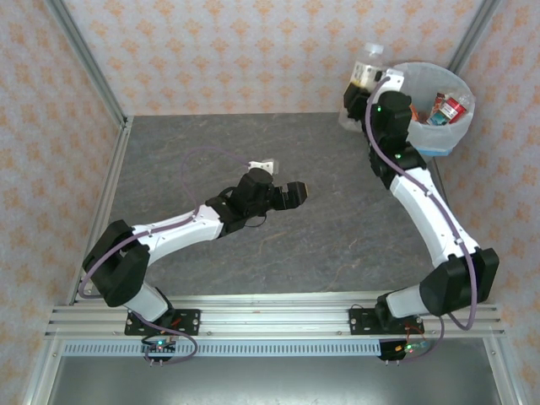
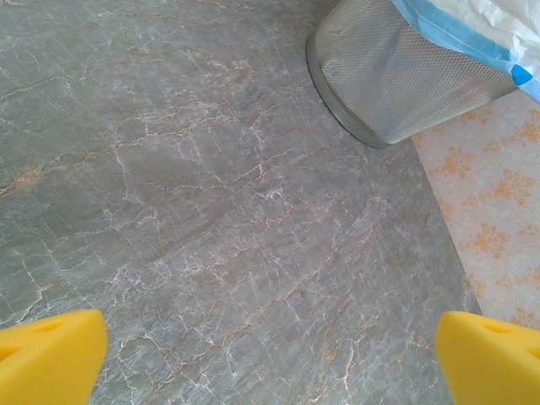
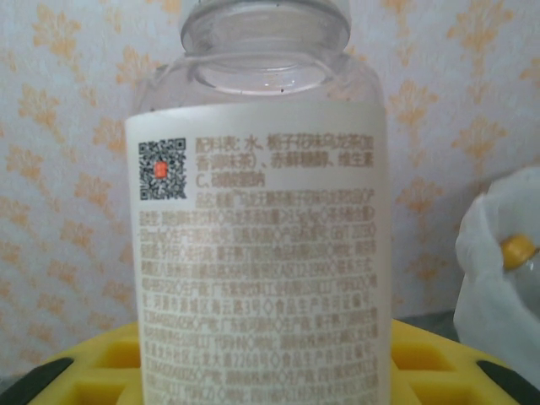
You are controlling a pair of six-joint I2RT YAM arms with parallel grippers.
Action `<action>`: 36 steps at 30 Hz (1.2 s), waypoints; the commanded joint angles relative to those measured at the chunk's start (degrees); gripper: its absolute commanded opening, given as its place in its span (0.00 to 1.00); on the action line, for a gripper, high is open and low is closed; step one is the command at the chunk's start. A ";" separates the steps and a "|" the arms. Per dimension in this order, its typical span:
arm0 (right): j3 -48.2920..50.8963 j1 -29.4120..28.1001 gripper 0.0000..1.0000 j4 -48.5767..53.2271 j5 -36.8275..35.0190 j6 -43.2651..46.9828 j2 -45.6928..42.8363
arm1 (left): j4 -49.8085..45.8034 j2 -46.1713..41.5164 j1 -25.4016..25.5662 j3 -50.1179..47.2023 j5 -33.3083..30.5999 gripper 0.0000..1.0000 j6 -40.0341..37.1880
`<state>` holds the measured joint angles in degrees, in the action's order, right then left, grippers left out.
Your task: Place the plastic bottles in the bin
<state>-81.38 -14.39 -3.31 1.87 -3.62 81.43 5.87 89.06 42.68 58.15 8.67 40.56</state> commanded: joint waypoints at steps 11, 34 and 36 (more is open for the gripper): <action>-16.92 6.80 0.28 1.27 -5.30 11.78 12.83 | 0.45 -0.12 0.47 1.35 -1.16 1.00 -0.06; -23.39 21.23 0.33 2.39 -7.15 -7.48 26.21 | -0.79 -0.20 0.54 0.74 -2.69 1.00 0.05; -24.82 21.55 0.36 5.09 -6.90 -6.52 27.06 | -0.86 -0.20 0.57 0.74 -2.72 1.00 0.04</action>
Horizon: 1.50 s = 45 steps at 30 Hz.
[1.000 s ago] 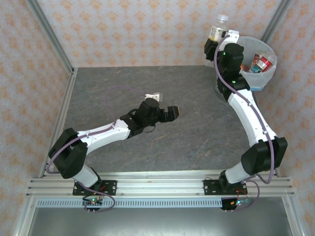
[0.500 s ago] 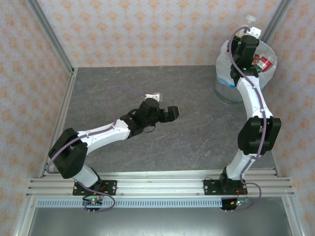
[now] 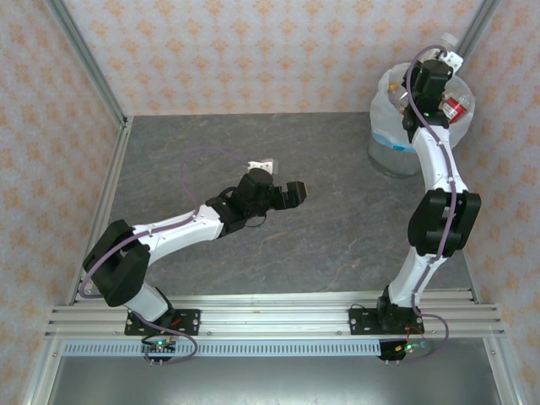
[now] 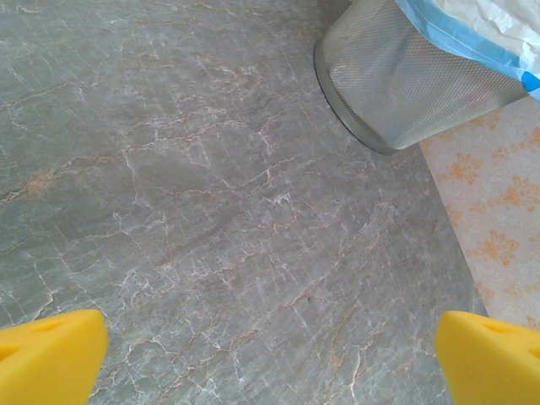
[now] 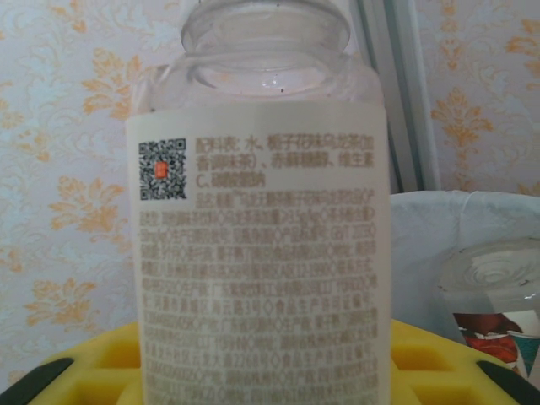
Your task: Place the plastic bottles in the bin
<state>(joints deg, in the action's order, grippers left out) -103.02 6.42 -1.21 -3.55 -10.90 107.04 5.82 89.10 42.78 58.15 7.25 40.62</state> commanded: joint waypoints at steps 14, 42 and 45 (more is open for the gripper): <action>-19.12 1.18 0.93 31.19 -1.79 1.83 3.42 | -2.04 -1.84 0.37 -0.13 -5.14 1.00 -0.88; 53.78 1.14 0.99 -4.86 15.37 -0.15 -41.58 | -12.14 -29.37 -30.34 -20.58 -47.52 1.00 -27.42; 59.65 1.15 0.99 -5.15 14.87 0.74 -42.27 | -7.79 -29.95 -34.36 -25.10 -43.29 1.00 -27.65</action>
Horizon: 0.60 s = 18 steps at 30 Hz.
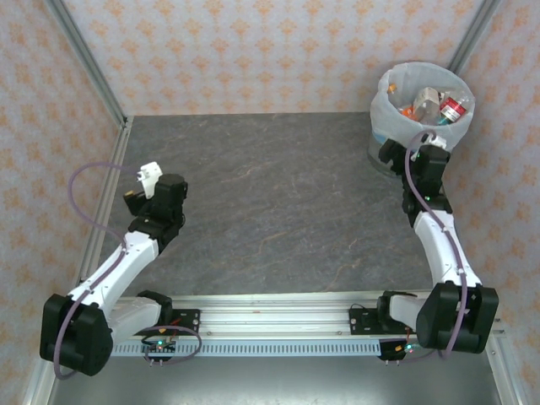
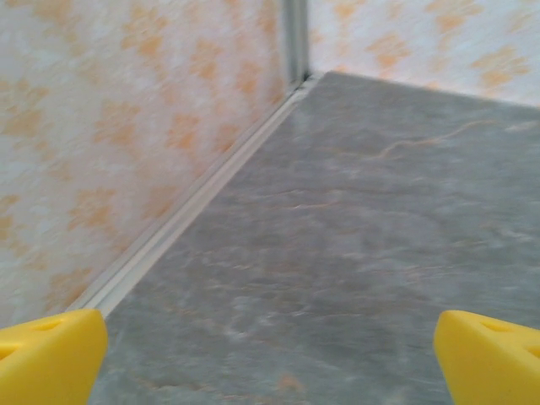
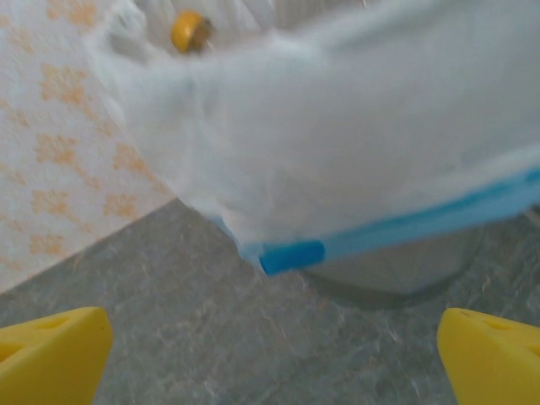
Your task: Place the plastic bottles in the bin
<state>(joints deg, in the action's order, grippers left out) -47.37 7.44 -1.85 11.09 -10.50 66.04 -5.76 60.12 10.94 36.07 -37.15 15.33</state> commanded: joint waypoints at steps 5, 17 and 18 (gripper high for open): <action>15.47 0.12 0.99 -9.59 -5.85 -0.25 0.36 | 21.50 3.03 -4.87 -11.94 11.82 1.00 -6.06; 22.82 0.12 0.99 -28.51 -1.33 0.78 10.97 | 30.61 19.74 -4.88 -5.75 15.51 1.00 -10.22; 23.86 0.13 0.99 -30.78 -1.44 0.25 10.96 | 31.77 20.39 -4.88 -5.50 14.90 1.00 -11.21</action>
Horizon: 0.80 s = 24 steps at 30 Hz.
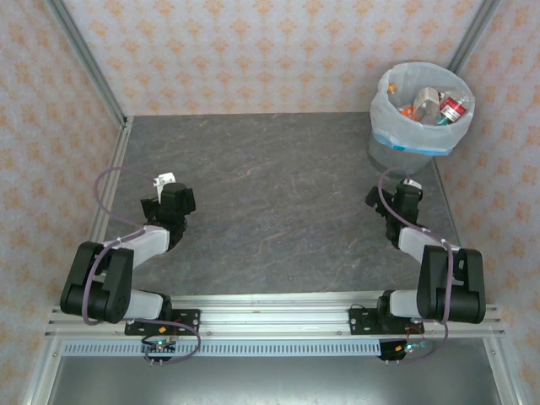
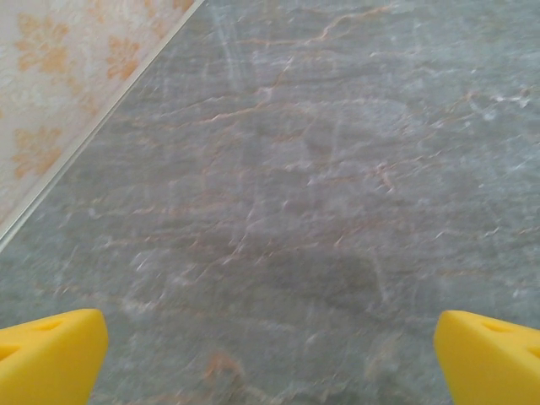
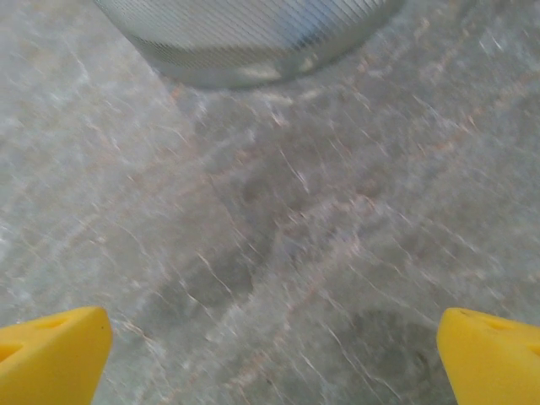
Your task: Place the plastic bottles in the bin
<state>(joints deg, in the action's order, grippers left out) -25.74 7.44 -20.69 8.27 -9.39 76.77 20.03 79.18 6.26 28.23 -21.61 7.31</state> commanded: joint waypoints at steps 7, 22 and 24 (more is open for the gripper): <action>3.61 0.03 0.99 -16.78 2.80 4.44 0.11 | 27.50 7.49 -1.71 -5.54 6.84 1.00 -6.95; 9.90 -7.33 0.99 -37.66 -2.44 13.30 9.22 | 24.85 6.36 -1.69 -5.20 2.57 1.00 -4.59; 5.50 -7.36 0.99 -30.57 -8.32 10.88 10.38 | 24.88 6.35 -1.74 -5.20 2.59 1.00 -4.59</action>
<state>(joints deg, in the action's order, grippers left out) -15.75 0.30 -53.32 7.27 2.22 86.11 42.37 86.13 4.82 23.14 -16.95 2.55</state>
